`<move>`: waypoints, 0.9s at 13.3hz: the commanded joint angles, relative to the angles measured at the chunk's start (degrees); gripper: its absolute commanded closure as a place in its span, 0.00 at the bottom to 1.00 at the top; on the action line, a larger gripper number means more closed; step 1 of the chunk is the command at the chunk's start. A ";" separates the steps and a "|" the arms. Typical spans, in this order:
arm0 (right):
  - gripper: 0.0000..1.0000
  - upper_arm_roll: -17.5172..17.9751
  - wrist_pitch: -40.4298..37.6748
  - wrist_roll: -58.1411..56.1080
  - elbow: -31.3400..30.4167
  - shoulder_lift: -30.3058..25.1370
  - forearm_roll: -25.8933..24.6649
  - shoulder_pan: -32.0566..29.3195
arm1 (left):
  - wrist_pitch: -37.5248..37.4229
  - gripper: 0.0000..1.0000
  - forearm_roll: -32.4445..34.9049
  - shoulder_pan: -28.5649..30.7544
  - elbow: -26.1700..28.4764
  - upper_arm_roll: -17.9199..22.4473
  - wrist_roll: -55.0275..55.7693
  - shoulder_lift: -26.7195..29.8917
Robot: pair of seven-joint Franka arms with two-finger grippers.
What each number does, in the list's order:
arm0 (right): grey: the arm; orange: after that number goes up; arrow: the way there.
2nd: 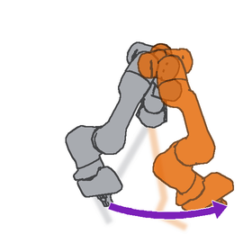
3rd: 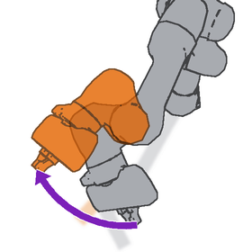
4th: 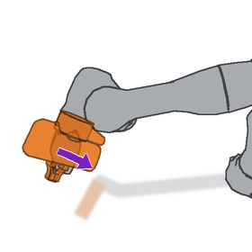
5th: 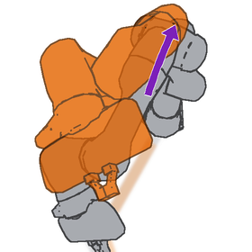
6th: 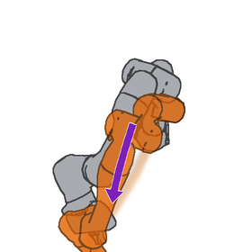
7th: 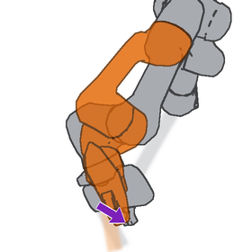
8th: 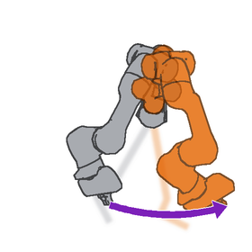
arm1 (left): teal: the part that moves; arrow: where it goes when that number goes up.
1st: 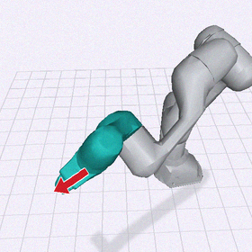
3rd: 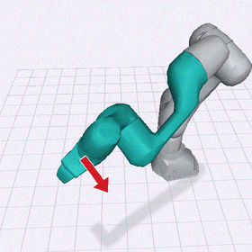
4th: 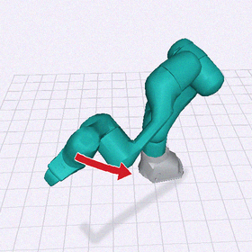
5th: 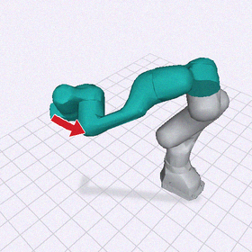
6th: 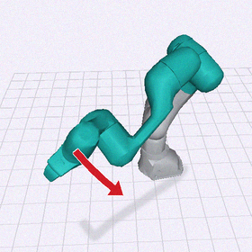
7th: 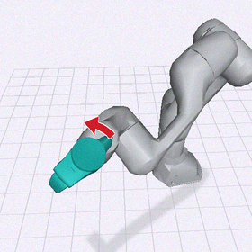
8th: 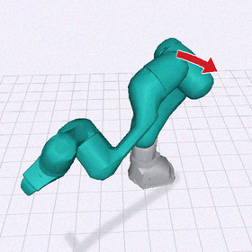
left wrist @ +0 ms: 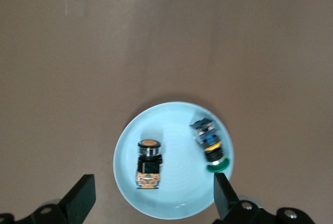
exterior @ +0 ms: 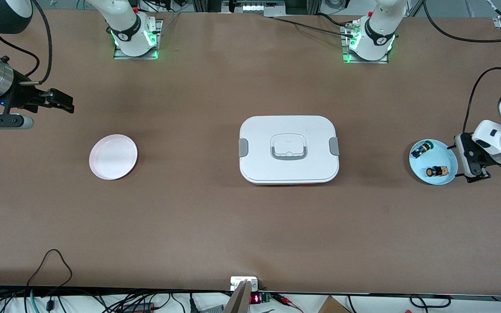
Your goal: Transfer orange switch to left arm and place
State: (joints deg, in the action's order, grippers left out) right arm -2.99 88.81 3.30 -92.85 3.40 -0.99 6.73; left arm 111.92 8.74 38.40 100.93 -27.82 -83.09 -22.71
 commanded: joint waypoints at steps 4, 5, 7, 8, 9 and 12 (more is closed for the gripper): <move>0.00 0.35 3.03 -1.19 -3.74 -2.25 0.73 -0.49 | -18.12 0.00 -0.57 -0.17 -11.53 -8.12 27.57 -0.23; 0.00 0.26 4.60 -1.19 -5.31 -3.73 0.73 -0.49 | -20.49 0.00 -0.65 -0.78 -13.46 -8.56 33.46 0.55; 0.00 0.35 6.63 -1.19 -7.69 -5.59 0.73 -0.41 | -23.84 0.00 -0.74 -4.73 -14.18 -7.17 43.66 4.23; 0.00 0.35 6.63 -1.28 -7.61 -5.59 0.73 -0.41 | -24.20 0.00 -0.83 -7.09 -14.01 -4.55 48.58 6.86; 0.00 0.35 6.63 -1.37 -7.53 -5.51 0.73 -0.49 | -24.21 0.00 -2.40 -11.12 -13.66 -0.26 54.64 8.89; 0.00 0.26 6.46 -4.43 -6.82 -4.98 0.64 -0.49 | -23.16 0.00 -9.61 -21.23 -11.12 12.93 76.75 14.25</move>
State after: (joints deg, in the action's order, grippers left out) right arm -2.98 94.34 1.48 -98.50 -0.73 -0.99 6.73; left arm 88.30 2.48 22.67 86.77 -22.36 -18.21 -12.70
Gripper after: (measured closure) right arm 0.000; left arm 0.000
